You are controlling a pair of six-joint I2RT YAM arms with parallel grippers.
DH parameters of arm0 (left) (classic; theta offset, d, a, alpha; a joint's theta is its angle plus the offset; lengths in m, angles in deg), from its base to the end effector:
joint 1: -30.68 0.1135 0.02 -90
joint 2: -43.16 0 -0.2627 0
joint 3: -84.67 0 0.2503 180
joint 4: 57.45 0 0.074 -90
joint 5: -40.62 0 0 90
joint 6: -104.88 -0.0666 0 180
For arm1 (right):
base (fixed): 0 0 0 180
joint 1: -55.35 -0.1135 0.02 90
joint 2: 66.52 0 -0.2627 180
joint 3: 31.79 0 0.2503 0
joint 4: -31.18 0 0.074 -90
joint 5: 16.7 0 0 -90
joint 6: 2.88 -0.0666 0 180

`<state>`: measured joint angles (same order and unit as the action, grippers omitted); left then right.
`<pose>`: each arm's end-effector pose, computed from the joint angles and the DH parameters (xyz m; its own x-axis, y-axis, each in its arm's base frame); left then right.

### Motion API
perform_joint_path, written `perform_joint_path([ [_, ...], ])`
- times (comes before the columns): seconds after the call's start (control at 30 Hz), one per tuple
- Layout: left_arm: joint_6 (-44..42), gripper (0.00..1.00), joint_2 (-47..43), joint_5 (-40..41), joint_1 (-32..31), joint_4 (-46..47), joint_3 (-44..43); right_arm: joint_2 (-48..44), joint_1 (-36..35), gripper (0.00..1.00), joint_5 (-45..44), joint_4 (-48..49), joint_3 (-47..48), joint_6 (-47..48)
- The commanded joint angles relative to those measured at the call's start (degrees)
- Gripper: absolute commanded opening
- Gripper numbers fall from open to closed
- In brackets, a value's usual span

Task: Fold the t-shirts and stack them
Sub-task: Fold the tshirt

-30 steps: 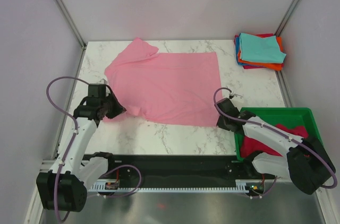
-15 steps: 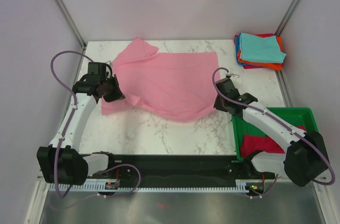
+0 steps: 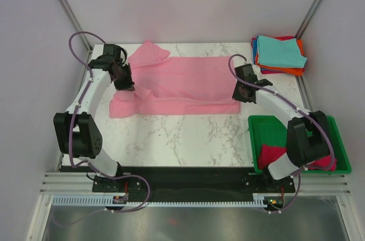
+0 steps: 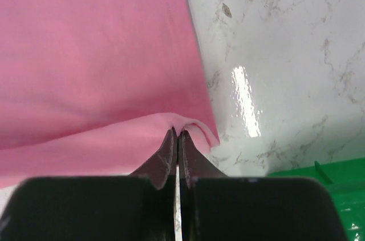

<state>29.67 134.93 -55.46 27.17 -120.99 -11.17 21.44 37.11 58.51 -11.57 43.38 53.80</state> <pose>0.3479 -0.0284 0.2731 -0.8605 -0.2015 -0.4679 -0.1087 0.9699 -0.2179 0.3216 0.0881 0.2065 -0.7452 0.3136 -0.5884 0.2919 0.9469 0.1349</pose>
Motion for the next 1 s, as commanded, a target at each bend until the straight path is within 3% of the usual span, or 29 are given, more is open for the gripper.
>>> perform_joint_path([
  [0.0, -3.6, 0.02, 2.7, 0.5, 0.0, -1.8, -4.2, 3.9, 1.2, 0.00, 1.7, 2.4, 4.1, 2.5],
  [0.5, -5.2, 0.02, 15.4, 8.5, -0.2, -1.9, -15.7, 16.5, 4.4, 0.00, 3.3, 5.2, 13.0, 5.1],
  [0.6, -5.0, 0.10, 18.3, 8.6, -0.3, -2.0, -17.6, 19.2, 5.1, 0.00, 4.1, 5.0, 15.5, 6.1],
  [0.67, -4.9, 0.22, 19.7, 8.4, -0.3, -2.4, -20.0, 21.2, 6.0, 0.14, 6.3, 4.8, 17.1, 7.3],
  [0.7, -4.4, 0.30, 20.3, 8.5, -0.3, -3.5, -21.2, 21.9, 6.4, 0.28, 7.5, 4.4, 19.3, 7.9],
  [0.73, -3.9, 0.50, 21.1, 9.4, -0.3, -4.2, -22.3, 22.8, 6.8, 0.65, 8.5, 3.7, 20.9, 8.6],
  [0.77, -3.2, 0.59, 20.8, 10.6, -0.4, -4.6, -24.3, 24.0, 7.7, 0.76, 8.9, 2.6, 22.4, 8.8],
  [0.83, -1.5, 0.73, 18.2, 13.8, -0.4, -4.5, -25.0, 24.3, 8.8, 0.85, 8.8, 0.1, 25.7, 8.6],
  [0.97, 1.6, 0.79, 10.9, 22.2, -0.4, -2.7, -20.9, 18.0, 11.2, 0.87, 10.4, 0.1, 24.1, 8.2],
])
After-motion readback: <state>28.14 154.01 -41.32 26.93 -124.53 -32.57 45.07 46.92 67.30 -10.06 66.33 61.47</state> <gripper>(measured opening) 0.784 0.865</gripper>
